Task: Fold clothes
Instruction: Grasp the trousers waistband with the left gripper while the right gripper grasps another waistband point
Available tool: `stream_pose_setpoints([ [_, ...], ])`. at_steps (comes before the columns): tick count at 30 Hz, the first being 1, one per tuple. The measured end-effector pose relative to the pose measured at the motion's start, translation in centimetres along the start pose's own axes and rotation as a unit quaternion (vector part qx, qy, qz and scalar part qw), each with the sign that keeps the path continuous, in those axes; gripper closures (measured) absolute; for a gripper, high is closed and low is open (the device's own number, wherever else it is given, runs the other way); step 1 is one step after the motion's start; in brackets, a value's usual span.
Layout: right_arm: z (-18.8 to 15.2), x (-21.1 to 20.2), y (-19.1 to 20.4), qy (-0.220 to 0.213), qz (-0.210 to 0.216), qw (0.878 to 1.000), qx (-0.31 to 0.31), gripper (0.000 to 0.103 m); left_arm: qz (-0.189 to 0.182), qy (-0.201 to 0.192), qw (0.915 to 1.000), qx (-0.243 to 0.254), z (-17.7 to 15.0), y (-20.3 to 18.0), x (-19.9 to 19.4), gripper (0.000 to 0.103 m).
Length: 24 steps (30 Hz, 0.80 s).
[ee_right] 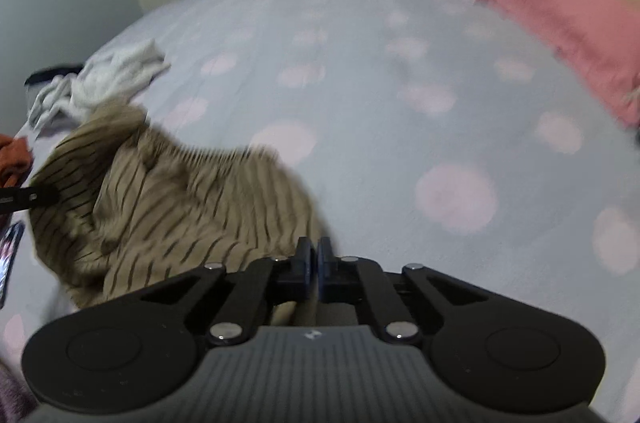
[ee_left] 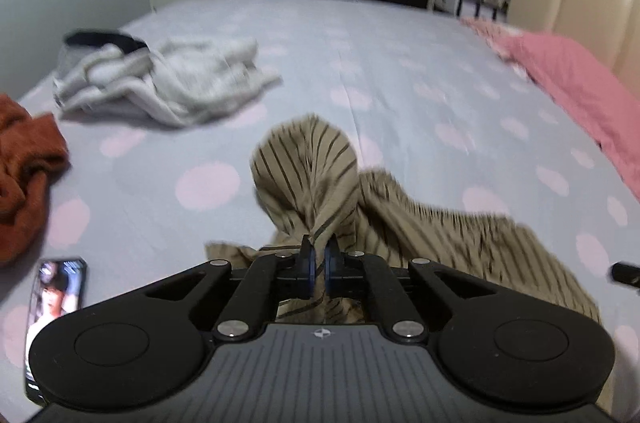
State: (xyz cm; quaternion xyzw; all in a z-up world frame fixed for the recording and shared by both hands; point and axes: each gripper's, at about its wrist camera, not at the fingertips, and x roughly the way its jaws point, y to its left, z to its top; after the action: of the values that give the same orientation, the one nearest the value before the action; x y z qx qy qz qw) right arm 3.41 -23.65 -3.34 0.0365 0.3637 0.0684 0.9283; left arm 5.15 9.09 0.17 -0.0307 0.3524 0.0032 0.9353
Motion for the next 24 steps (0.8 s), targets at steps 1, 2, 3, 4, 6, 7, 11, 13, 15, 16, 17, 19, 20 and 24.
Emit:
stream_pose_setpoints([
  [1, 0.4, -0.8, -0.3, -0.02, -0.013, 1.0, -0.002, 0.102, 0.002, -0.011, 0.9999, -0.003, 0.3, 0.2, -0.6, 0.101],
  [2, 0.8, -1.6, -0.6, -0.041, -0.027, 0.999, -0.004, 0.102, 0.004, -0.022, 0.9997, -0.006, 0.5, 0.4, -1.3, 0.101],
  [3, 1.2, -2.3, -0.9, -0.057, -0.039, 0.998, -0.003, 0.102, 0.004, -0.032, 0.9994, -0.01, 0.8, 0.6, -1.9, 0.101],
  [4, 1.5, -2.9, -1.3, -0.068, -0.048, 0.997, -0.001, 0.102, 0.004, -0.04, 0.9991, -0.013, 1.1, 0.7, -2.5, 0.101],
  [6, 1.9, -3.8, -2.0, -0.078, -0.053, 0.996, 0.001, 0.102, 0.001, -0.055, 0.9984, -0.013, 1.5, 0.8, -3.7, 0.101],
  [7, 1.9, -4.0, -2.2, -0.076, -0.05, 0.996, 0.001, 0.101, -0.002, -0.063, 0.998, -0.013, 1.7, 0.8, -4.2, 0.101],
  [11, 1.2, -3.7, -1.7, -0.043, -0.005, 0.999, -0.004, 0.086, -0.009, -0.078, 0.9969, -0.004, 2.1, 0.5, -5.9, 0.101],
  [13, 0.5, -3.3, -1.0, -0.02, 0.018, 1.0, -0.015, 0.041, -0.01, -0.079, 0.9968, 0.001, 2.0, 0.4, -6.2, 0.101],
  [15, -0.2, -3.1, -0.2, -0.001, 0.045, 0.999, -0.023, 0.034, -0.01, -0.077, 0.9969, 0.007, 1.9, 0.3, -6.2, 0.101],
  [16, -0.4, -2.9, 0.2, 0.009, 0.053, 0.998, -0.028, 0.034, -0.01, -0.076, 0.997, 0.008, 1.7, 0.2, -6.2, 0.101],
  [17, -0.7, -2.6, 0.6, 0.018, 0.057, 0.998, -0.032, 0.033, -0.012, -0.074, 0.9971, 0.009, 1.7, 0.2, -6.1, 0.101],
  [19, -1.3, -1.5, 1.1, 0.045, 0.061, 0.996, -0.036, 0.032, -0.015, -0.071, 0.9973, 0.012, 1.5, 0.1, -6.1, 0.101],
  [20, -1.6, -0.7, 1.3, 0.058, 0.06, 0.996, -0.032, 0.031, -0.016, -0.071, 0.9973, 0.014, 1.5, 0.1, -6.2, 0.101],
  [24, -2.7, 1.9, 1.2, 0.114, 0.066, 0.991, -0.001, 0.031, -0.021, -0.068, 0.9973, 0.013, 1.3, 0.2, -6.2, 0.101],
])
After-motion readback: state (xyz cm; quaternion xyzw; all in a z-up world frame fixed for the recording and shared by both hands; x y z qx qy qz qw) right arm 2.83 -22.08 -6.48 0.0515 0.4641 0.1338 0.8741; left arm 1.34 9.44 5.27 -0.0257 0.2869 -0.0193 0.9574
